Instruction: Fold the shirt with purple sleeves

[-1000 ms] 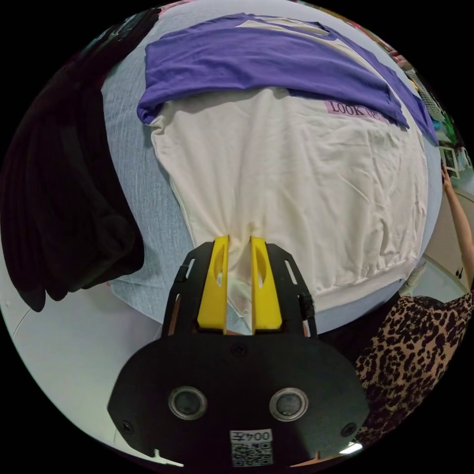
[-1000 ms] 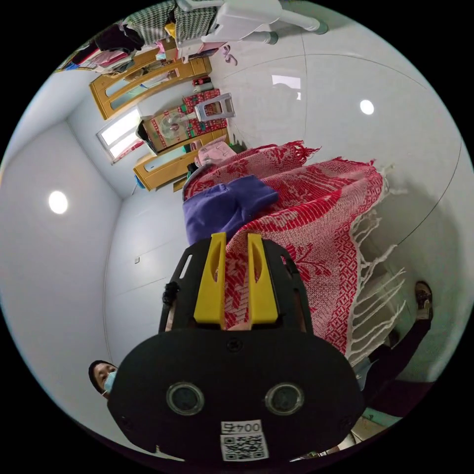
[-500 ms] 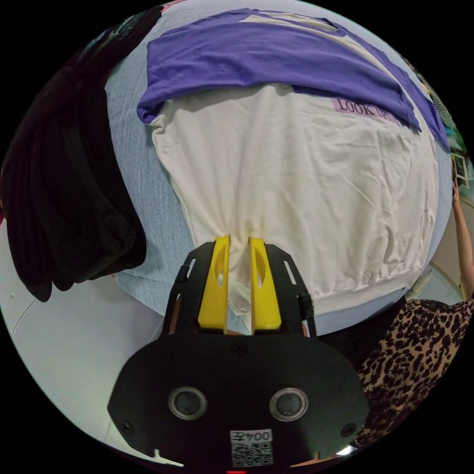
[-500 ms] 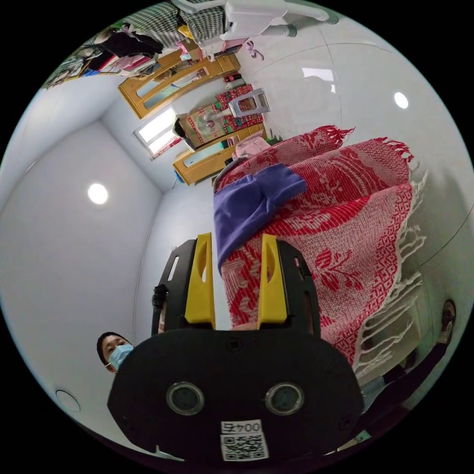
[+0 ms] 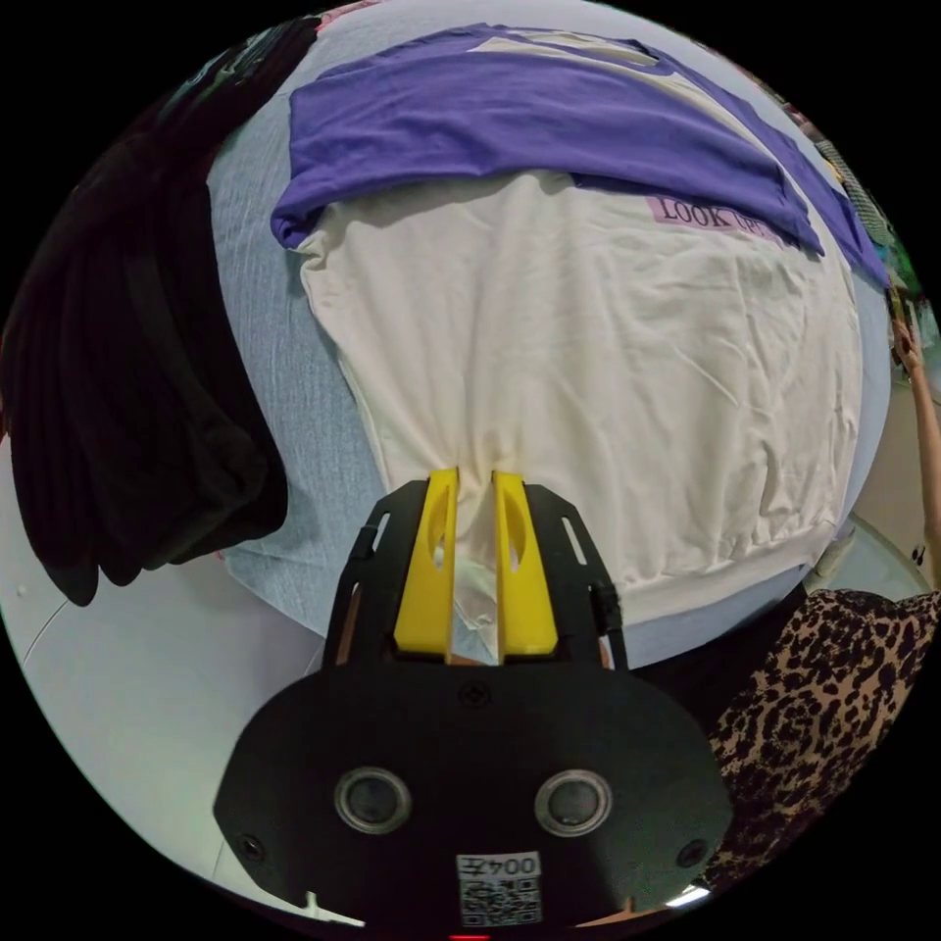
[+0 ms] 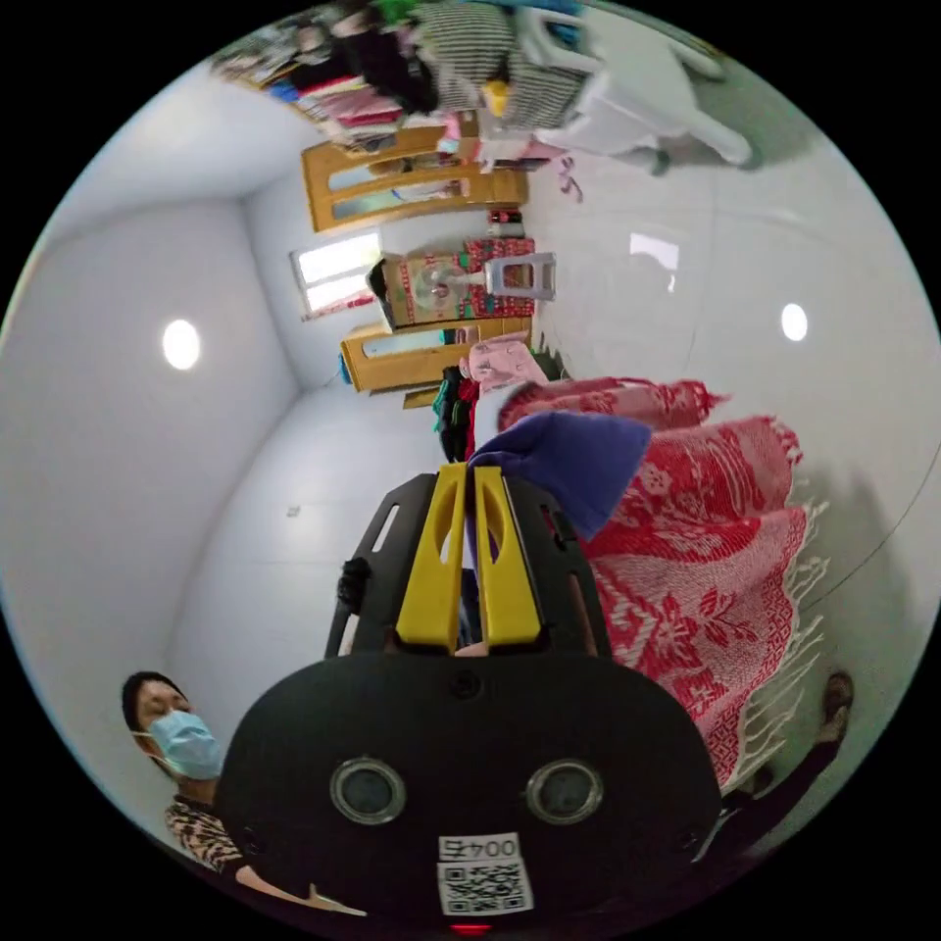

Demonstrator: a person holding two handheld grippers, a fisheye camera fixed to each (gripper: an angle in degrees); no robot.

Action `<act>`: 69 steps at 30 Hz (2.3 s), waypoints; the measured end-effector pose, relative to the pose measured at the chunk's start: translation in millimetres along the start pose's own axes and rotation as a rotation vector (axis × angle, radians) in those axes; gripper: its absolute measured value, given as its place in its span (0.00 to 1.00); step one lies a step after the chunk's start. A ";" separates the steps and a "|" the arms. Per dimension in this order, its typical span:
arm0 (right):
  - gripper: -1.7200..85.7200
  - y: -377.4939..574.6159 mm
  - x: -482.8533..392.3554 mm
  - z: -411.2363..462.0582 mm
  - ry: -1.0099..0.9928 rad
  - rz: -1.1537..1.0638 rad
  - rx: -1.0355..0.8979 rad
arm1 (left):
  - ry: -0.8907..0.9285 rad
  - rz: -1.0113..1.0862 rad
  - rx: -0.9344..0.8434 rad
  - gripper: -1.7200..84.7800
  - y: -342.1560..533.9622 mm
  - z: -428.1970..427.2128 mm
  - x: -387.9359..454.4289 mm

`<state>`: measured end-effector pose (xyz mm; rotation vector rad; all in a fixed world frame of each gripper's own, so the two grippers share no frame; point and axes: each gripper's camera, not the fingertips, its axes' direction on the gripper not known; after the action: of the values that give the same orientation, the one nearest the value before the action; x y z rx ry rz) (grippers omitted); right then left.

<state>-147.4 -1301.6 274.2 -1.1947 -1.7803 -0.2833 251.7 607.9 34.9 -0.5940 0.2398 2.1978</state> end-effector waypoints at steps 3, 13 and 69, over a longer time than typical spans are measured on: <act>0.02 55.4 -79.3 59.0 0.124 -0.215 -0.064 | 0.030 0.013 0.039 0.09 12.9 -0.7 -10.8; 0.12 481.7 -187.2 463.8 0.314 -0.827 -0.522 | 0.148 0.097 0.254 0.08 69.2 1.1 -57.6; 0.09 732.2 497.2 718.8 1.180 -1.201 -0.672 | 0.398 -0.144 0.717 0.08 5.2 -72.9 -119.4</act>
<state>-0.1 -188.6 75.4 0.0007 -1.0526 -1.9164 337.4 497.2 30.0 -0.5984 1.0989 1.6702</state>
